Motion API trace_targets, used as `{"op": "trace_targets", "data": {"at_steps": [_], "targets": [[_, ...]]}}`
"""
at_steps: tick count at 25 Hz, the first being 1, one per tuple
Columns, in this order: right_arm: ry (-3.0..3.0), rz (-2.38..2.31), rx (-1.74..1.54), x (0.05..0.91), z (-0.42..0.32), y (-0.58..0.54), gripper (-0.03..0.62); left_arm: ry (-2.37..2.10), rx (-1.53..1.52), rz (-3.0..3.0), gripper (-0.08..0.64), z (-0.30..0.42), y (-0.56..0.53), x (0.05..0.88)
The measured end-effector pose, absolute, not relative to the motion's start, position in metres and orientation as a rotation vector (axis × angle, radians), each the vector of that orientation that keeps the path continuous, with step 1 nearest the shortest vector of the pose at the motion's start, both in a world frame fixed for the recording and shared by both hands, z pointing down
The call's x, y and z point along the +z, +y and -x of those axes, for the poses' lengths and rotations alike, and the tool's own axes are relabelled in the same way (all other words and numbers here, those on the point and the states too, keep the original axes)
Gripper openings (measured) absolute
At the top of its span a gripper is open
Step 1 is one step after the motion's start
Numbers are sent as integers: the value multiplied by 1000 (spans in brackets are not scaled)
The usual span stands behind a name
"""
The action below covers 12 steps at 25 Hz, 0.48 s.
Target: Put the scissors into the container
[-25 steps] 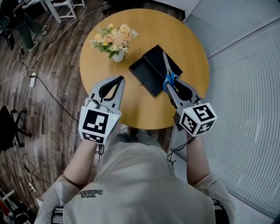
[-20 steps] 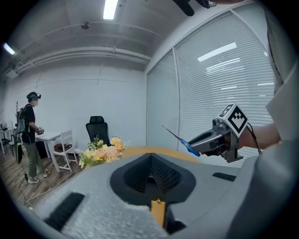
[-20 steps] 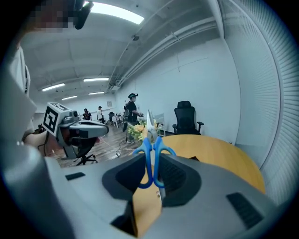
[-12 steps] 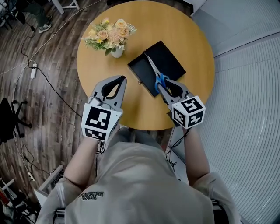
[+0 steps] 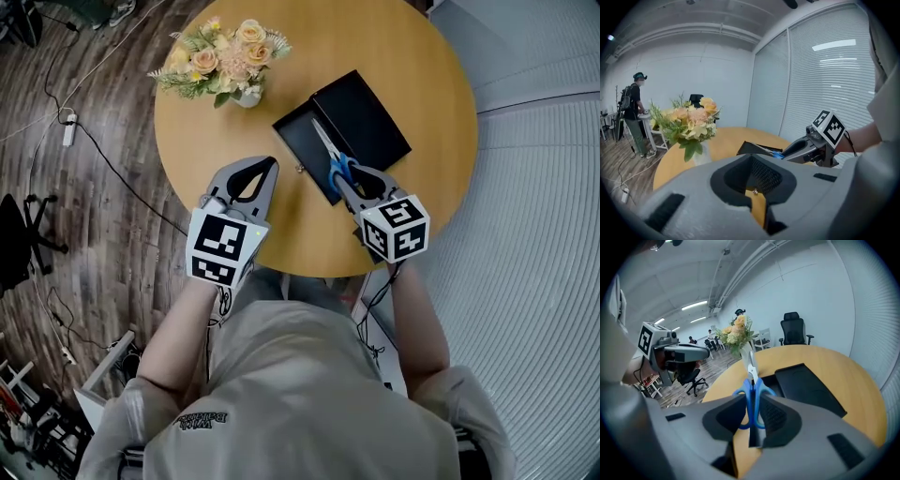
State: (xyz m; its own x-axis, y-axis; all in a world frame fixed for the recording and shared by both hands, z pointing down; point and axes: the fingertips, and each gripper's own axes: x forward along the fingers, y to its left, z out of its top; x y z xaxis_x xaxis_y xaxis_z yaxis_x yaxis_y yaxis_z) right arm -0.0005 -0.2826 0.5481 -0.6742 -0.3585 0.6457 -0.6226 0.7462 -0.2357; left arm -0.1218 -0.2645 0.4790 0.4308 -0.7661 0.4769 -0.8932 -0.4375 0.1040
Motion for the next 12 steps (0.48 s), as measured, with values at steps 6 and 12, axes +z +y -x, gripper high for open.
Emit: {"op": "trace_targets", "data": {"at_steps": [6,12], "targets": [[-2303,-703,614,581,5,-288,101,-1333,571,-2273,23,120,-264,514],[-2222,-656,591,616,7,-291,101,-1286,570,-2232,23,117,-265,540]]}}
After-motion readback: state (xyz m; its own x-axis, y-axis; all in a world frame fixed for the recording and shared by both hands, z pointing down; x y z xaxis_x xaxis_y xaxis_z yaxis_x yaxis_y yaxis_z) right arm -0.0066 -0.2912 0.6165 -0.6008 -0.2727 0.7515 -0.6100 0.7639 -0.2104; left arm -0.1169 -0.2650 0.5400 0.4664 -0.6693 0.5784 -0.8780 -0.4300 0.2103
